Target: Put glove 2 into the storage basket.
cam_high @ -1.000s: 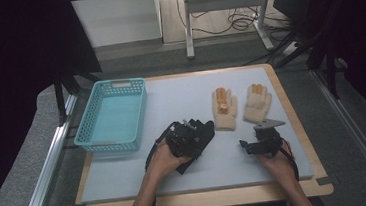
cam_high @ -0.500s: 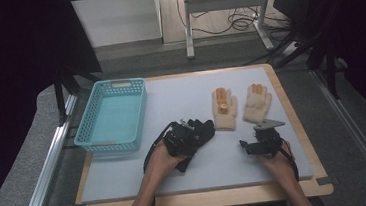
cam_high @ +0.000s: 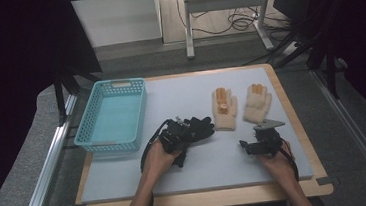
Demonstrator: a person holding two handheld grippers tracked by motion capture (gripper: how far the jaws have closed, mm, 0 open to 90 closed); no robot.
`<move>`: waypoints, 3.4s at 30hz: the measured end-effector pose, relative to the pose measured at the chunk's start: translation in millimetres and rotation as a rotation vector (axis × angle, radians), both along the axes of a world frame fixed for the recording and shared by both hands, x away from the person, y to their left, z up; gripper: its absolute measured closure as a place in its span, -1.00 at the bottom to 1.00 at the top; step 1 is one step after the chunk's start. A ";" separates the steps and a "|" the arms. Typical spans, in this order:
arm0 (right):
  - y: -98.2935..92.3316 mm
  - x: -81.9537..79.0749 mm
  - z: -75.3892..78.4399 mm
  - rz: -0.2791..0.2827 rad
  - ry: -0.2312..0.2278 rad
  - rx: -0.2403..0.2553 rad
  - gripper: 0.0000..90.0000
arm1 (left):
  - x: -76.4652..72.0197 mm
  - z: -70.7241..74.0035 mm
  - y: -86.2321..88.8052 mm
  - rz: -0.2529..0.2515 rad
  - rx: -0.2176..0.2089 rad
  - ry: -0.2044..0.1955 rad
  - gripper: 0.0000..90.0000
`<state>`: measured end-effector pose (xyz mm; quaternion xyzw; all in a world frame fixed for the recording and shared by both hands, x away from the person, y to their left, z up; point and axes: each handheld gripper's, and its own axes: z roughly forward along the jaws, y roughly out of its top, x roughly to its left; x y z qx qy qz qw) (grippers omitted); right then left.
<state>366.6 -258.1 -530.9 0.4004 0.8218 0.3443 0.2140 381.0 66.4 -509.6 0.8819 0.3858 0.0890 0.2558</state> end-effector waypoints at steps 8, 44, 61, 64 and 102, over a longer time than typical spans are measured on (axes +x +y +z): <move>0.1 -0.1 -0.1 -0.002 -0.002 0.001 -0.56 | 4.0 16.7 6.3 0.025 0.004 -0.040 0.41; -0.2 0.0 -0.1 0.001 -0.003 -0.001 -0.56 | 49.3 101.2 104.0 0.278 -0.009 -0.058 0.38; 0.2 -0.6 0.1 0.001 -0.005 -0.002 -0.56 | 61.0 99.2 179.0 0.470 0.027 -0.037 0.38; 0.1 -0.3 -0.1 0.001 -0.006 -0.001 -0.56 | 63.7 92.0 192.7 0.498 0.047 -0.018 0.37; 0.2 -0.6 0.0 0.001 -0.007 -0.003 -0.56 | 110.3 3.9 249.4 0.696 0.228 0.148 0.11</move>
